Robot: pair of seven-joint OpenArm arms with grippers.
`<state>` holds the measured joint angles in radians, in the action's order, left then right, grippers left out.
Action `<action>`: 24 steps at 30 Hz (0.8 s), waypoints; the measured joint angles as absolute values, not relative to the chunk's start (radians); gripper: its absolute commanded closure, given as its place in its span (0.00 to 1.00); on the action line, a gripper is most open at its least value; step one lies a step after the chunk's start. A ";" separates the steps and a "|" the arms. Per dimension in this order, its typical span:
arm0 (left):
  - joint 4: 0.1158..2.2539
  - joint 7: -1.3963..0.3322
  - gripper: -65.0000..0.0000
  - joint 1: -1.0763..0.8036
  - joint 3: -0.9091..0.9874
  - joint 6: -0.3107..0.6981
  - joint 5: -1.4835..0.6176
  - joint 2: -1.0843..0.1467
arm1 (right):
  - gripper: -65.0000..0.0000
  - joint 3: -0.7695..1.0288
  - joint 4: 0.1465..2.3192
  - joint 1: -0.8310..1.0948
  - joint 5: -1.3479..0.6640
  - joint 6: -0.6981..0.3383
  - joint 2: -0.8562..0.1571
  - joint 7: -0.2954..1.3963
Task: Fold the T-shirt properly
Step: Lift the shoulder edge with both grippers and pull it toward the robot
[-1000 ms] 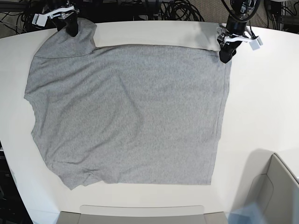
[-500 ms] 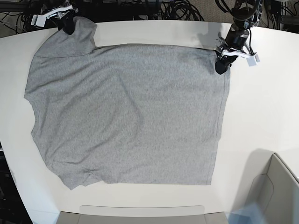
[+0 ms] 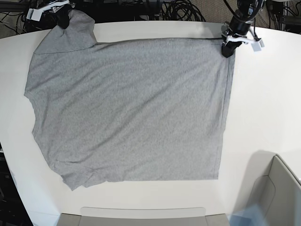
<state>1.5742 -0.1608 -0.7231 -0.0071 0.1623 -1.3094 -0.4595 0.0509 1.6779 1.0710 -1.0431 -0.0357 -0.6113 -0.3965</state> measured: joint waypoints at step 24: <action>1.789 -0.250 1.00 -0.667 0.060 -0.127 -1.295 -0.460 | 1.00 0.300 1.811 0.902 -1.040 -0.033 -0.638 -0.011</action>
<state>1.7885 -0.2501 -0.6670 0.0605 -0.1268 -1.2949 -0.4603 0.2996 1.8114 0.9016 -1.0401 -0.0334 -0.6380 -0.0113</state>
